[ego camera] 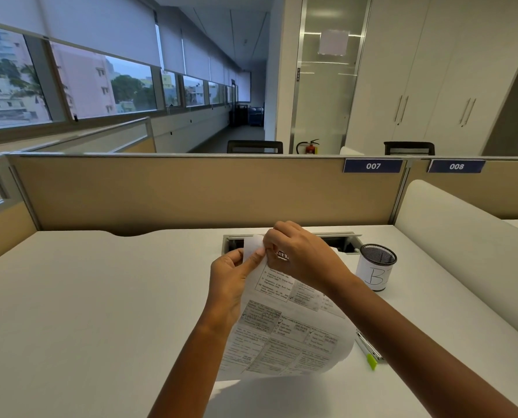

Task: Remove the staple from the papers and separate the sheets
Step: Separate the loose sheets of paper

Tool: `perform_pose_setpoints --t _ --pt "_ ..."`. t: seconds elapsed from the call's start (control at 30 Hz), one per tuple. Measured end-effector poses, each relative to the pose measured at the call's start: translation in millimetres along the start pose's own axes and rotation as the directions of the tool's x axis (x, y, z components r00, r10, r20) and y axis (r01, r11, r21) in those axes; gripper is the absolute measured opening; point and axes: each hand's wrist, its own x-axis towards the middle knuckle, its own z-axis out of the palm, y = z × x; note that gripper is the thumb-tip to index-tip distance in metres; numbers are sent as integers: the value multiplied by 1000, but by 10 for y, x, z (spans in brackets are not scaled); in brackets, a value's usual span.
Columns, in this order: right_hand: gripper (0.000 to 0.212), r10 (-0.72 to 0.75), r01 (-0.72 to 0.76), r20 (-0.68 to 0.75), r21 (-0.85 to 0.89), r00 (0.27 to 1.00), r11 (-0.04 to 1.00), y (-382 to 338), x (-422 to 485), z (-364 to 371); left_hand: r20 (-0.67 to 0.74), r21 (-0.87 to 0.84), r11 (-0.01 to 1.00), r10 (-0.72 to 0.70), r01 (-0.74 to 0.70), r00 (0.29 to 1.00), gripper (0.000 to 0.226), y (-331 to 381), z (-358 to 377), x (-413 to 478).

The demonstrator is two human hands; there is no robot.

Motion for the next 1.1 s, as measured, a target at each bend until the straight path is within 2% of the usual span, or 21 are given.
perform_pose_setpoints --t 0.07,0.17,0.43,0.5,0.6,0.67,0.73,0.83,0.93,1.0,1.1 --pt "10 -4 4 17 -24 1000 1000 -3 7 7 0 14 1000 11 -11 1000 18 -10 4 2" --pt "17 -20 22 27 -60 999 998 -7 0 15 -23 52 997 49 -47 999 24 -14 10 4" --pt "21 -17 14 -27 -102 999 995 -34 -41 70 -81 167 978 138 -124 987 7 -6 26 29" --pt "13 6 -10 -44 -76 999 997 -37 -50 79 -88 150 983 122 -108 989 6 -6 18 32" --pt "8 165 -154 -114 99 980 983 -44 -32 22 -92 32 999 29 -27 995 6 -29 -33 36" --pt "6 257 -242 -69 180 964 954 -48 -15 -12 -62 -33 999 -18 16 998 10 -40 -33 30" --pt "7 318 -297 -49 248 947 922 -51 -15 -13 -62 -32 999 -10 8 998 11 -51 -13 37" --pt "9 392 -354 -97 275 915 894 -6 -74 28 -106 -14 1000 25 -26 994 12 -68 5 60" --pt "28 446 -405 -128 254 886 878 78 -179 54 -128 35 997 73 -69 989 9 -101 -35 87" --pt "29 506 -451 -171 278 845 848 159 -241 56 -120 34 994 103 -99 987 9 -102 -58 84" --pt "16 650 -542 -200 405 733 736 275 -338 47 -103 10 990 140 -139 985 10 -64 -83 71"
